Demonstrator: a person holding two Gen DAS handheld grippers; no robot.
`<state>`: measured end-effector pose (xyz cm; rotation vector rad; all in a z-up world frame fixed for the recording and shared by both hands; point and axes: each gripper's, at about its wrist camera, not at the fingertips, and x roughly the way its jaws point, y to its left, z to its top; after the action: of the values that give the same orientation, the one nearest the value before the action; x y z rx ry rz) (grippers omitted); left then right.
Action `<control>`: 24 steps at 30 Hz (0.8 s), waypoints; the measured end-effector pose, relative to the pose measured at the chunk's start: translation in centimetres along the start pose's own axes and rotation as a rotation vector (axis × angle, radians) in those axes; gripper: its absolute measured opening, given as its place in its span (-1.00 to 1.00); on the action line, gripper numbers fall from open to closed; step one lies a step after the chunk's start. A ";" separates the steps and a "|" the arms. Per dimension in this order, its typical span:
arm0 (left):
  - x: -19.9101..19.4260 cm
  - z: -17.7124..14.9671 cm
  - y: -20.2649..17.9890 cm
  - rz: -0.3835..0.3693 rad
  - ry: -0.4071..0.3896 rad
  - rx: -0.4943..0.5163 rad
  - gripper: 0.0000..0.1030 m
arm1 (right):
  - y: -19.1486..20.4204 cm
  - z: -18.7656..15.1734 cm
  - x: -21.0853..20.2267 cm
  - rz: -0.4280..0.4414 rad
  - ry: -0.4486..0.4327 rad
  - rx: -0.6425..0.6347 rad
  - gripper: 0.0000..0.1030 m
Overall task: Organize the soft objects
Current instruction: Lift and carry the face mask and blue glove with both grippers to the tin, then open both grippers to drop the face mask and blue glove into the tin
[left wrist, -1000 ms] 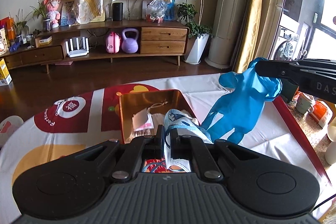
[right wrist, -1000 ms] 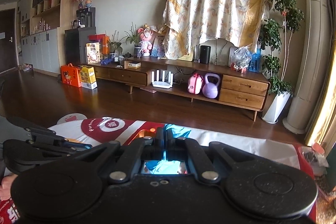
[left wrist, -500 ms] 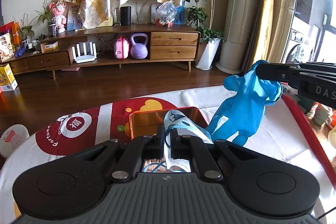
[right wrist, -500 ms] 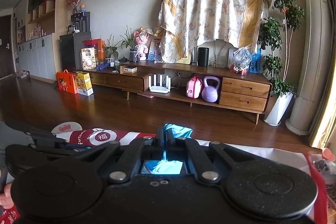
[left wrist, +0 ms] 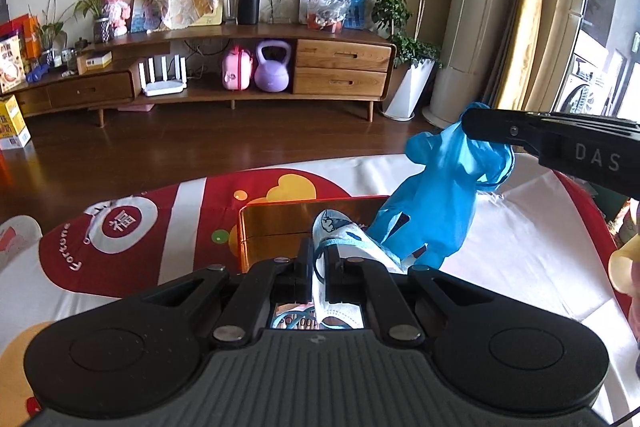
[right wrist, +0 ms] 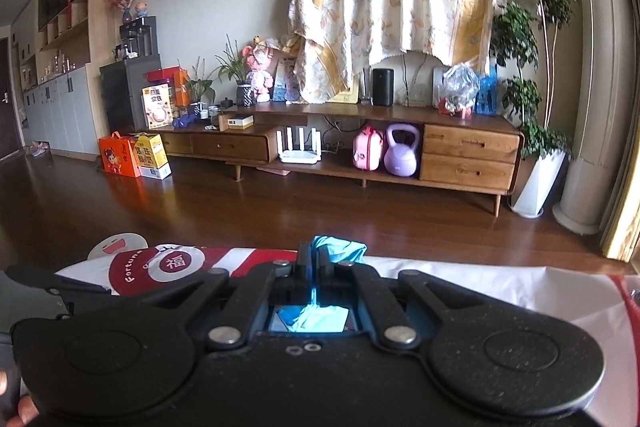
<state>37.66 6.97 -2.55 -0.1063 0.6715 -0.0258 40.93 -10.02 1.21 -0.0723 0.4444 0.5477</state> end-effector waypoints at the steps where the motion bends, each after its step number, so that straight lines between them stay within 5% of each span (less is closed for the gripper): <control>1: 0.4 -0.1 0.0 -0.001 0.002 -0.003 -0.90 | -0.1 -0.2 0.4 0.001 0.007 0.006 -0.99; 24: 5.8 -2.7 0.7 0.035 0.082 -0.015 -0.90 | -0.7 -6.1 5.2 0.089 0.217 0.056 -0.94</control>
<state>40.57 7.03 -8.32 -0.1087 0.7551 0.0088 42.91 -9.19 -6.54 -0.0585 0.6771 0.6175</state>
